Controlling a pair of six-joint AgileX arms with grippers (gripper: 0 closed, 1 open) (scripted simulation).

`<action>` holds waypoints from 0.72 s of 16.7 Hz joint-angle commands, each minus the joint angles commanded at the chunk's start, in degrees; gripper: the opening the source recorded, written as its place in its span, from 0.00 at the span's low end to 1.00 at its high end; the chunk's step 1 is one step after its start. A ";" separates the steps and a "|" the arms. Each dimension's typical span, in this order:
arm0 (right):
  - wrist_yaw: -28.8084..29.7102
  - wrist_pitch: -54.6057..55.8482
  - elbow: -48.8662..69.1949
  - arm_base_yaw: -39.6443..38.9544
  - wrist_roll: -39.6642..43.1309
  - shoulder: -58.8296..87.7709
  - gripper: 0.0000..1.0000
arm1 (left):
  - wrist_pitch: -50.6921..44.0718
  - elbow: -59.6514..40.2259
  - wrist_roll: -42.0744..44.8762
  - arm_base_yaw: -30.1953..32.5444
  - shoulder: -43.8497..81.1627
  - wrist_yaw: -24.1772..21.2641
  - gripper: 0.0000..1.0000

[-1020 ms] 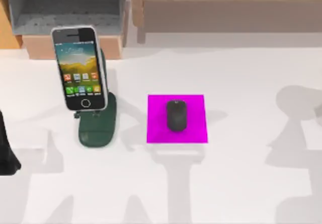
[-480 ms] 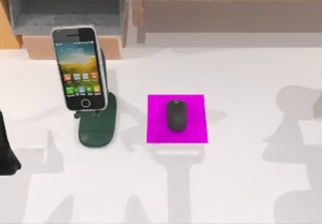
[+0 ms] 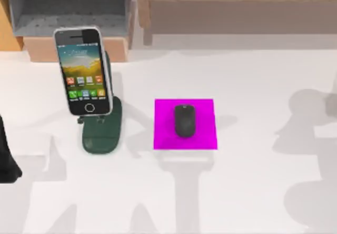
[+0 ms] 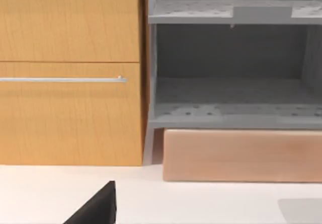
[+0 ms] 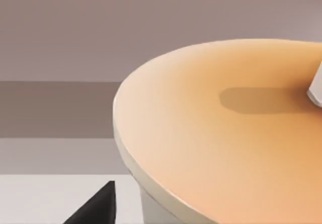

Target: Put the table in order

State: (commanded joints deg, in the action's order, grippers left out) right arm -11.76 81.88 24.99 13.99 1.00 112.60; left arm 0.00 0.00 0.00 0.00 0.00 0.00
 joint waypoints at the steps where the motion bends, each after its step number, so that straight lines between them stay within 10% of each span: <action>1: 0.00 0.00 0.00 0.00 0.00 0.00 1.00 | 0.00 0.00 0.00 0.00 0.00 0.00 1.00; 12: 0.00 0.00 0.00 0.00 0.00 0.00 0.17 | 0.00 0.00 0.00 0.00 0.00 0.00 1.00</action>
State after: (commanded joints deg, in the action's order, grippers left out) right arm -11.76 81.88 24.99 13.99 1.00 112.60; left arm 0.00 0.00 0.00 0.00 0.00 0.00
